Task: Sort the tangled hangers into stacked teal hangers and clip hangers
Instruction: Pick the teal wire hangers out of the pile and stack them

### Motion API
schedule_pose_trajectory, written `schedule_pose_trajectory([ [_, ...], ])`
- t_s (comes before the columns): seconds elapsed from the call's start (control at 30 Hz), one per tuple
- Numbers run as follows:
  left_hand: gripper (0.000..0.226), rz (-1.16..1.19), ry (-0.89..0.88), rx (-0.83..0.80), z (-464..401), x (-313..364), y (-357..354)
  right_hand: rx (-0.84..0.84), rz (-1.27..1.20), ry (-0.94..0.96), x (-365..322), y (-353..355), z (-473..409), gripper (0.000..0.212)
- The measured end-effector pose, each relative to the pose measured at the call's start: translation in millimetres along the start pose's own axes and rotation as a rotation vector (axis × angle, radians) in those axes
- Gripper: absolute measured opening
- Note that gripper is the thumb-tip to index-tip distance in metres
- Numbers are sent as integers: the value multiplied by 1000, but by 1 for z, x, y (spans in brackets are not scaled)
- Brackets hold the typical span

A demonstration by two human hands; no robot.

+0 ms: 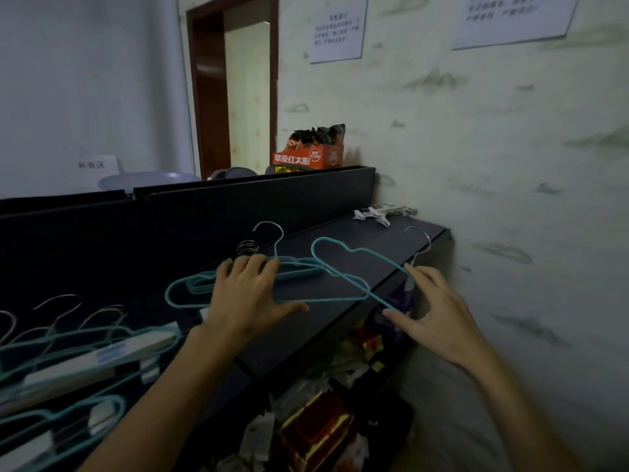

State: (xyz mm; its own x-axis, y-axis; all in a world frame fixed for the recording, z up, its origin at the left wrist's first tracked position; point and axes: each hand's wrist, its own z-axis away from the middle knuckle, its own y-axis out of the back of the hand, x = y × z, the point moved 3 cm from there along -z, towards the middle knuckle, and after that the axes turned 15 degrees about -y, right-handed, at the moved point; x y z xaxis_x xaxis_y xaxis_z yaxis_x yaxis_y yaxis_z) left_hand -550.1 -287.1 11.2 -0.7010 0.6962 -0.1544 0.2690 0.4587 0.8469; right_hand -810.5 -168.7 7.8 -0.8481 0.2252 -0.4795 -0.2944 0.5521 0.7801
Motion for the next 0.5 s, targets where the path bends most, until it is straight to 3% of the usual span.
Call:
schedule_pose_trajectory([
  [0.3, 96, -71, 259, -152, -10, -83, -14, -114, -30, 139, -40, -72, -85, 81],
  [0.5, 95, -165, 509, -251, -3, -119, -5, -301, -90, 257, -66, -126, -135, 77],
])
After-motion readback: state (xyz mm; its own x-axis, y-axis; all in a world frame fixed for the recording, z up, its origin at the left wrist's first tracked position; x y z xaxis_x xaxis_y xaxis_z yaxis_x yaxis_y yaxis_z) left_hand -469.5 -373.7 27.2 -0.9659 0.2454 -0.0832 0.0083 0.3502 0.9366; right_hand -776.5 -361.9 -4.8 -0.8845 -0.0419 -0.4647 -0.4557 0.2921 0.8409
